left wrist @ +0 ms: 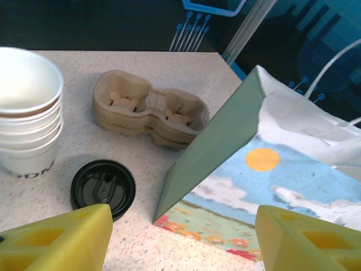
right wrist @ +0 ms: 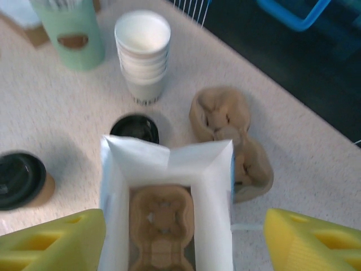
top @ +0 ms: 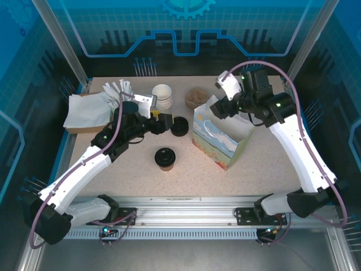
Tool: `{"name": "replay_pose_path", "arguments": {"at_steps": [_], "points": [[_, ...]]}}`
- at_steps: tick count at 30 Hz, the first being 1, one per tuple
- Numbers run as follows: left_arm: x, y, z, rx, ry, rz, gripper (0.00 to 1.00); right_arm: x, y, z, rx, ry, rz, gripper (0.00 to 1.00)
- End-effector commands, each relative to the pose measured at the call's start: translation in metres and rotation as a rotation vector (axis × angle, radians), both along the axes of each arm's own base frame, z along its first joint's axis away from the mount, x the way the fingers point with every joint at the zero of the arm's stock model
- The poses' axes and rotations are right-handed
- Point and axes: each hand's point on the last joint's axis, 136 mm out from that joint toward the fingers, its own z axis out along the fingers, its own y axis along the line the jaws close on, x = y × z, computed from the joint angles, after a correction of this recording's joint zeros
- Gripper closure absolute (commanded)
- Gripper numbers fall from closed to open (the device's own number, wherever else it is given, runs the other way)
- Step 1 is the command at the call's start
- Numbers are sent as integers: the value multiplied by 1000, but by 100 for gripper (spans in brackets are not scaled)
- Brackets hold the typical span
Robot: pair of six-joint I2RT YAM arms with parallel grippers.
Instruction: Pack the takeout coffee
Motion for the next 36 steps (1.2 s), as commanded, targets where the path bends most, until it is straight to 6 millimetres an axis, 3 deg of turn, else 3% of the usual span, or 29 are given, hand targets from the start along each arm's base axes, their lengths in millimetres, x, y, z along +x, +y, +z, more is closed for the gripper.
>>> {"name": "replay_pose_path", "arguments": {"at_steps": [1, 4, 6, 9, 13, 18, 25, 36], "points": [[-11, 15, -8, -38, 60, 30, 31, -14, 13, 52, 170, -94, -9, 26], [-24, 33, -34, 3, 154, 75, 31, -38, 62, 59, 172, -141, 151, 26], [-34, 47, -53, 11, 227, 119, 31, -52, 94, 49, 136, -140, 242, 25], [-51, 69, -80, 38, 323, 183, 31, -66, 136, 14, 79, -40, 334, 24], [-68, 101, -97, 37, 378, 286, 30, -78, 174, -55, -120, 104, 382, 21], [-79, 121, -105, 13, 428, 353, 27, -86, 189, -121, -306, 281, 394, 16], [-88, 146, -105, -59, 479, 410, 22, -94, 198, -177, -419, 451, 406, 7], [-86, 159, -115, -56, 509, 424, 20, -86, 206, -218, -525, 528, 375, 5]]}}
